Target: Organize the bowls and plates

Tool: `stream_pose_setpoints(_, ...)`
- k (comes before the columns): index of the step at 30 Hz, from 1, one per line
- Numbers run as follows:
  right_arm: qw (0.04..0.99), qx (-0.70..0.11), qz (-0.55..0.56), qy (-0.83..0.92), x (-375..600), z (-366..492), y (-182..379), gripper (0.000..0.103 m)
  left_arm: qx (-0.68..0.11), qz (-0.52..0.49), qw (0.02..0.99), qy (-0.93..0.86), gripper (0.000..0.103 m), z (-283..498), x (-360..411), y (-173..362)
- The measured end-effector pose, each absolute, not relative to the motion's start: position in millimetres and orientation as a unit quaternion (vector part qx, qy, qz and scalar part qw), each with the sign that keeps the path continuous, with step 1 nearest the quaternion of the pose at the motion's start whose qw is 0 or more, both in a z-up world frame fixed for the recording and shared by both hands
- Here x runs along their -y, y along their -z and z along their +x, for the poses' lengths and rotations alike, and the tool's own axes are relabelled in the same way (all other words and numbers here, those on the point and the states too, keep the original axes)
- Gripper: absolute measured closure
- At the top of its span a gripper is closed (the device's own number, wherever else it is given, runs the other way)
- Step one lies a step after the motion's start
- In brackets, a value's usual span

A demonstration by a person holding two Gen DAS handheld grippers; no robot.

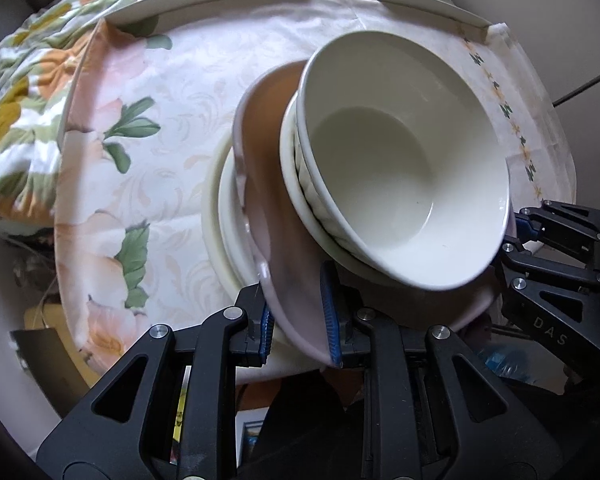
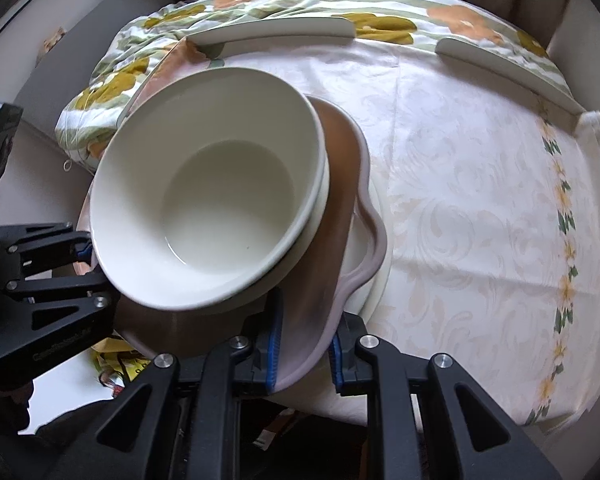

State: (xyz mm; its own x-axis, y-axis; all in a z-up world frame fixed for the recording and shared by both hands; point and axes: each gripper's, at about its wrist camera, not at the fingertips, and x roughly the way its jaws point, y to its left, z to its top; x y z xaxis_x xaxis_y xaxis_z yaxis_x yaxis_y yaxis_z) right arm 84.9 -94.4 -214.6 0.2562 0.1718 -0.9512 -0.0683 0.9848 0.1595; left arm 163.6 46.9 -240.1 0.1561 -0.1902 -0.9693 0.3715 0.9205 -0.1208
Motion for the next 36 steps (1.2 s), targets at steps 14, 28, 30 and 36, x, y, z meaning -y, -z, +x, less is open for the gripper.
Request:
stream_pose_setpoints(14, 0.801, -0.594, 0.069, -0.025, 108, 66, 193, 0.056, -0.610, 0.094, 0.770, 0.162, 0.084, 143, -51, 215)
stream_pose_setpoints(28, 0.864, -0.497, 0.070, -0.028, 146, -8, 115, 0.047, -0.510, 0.037, 0.851, 0.116, 0.081, 55, -40, 123)
stream_pose_setpoints(30, 0.886, -0.459, 0.069, -0.021, 156, -28, 86, 0.026, -0.471, 0.039, 0.874, 0.110, 0.081, 38, -34, 95)
stream_pose_setpoints(36, 0.936, -0.348, 0.057, 0.007, 171, -75, 7, 0.018, -0.355, 0.036, 0.930, 0.088, 0.051, -16, -23, 19)
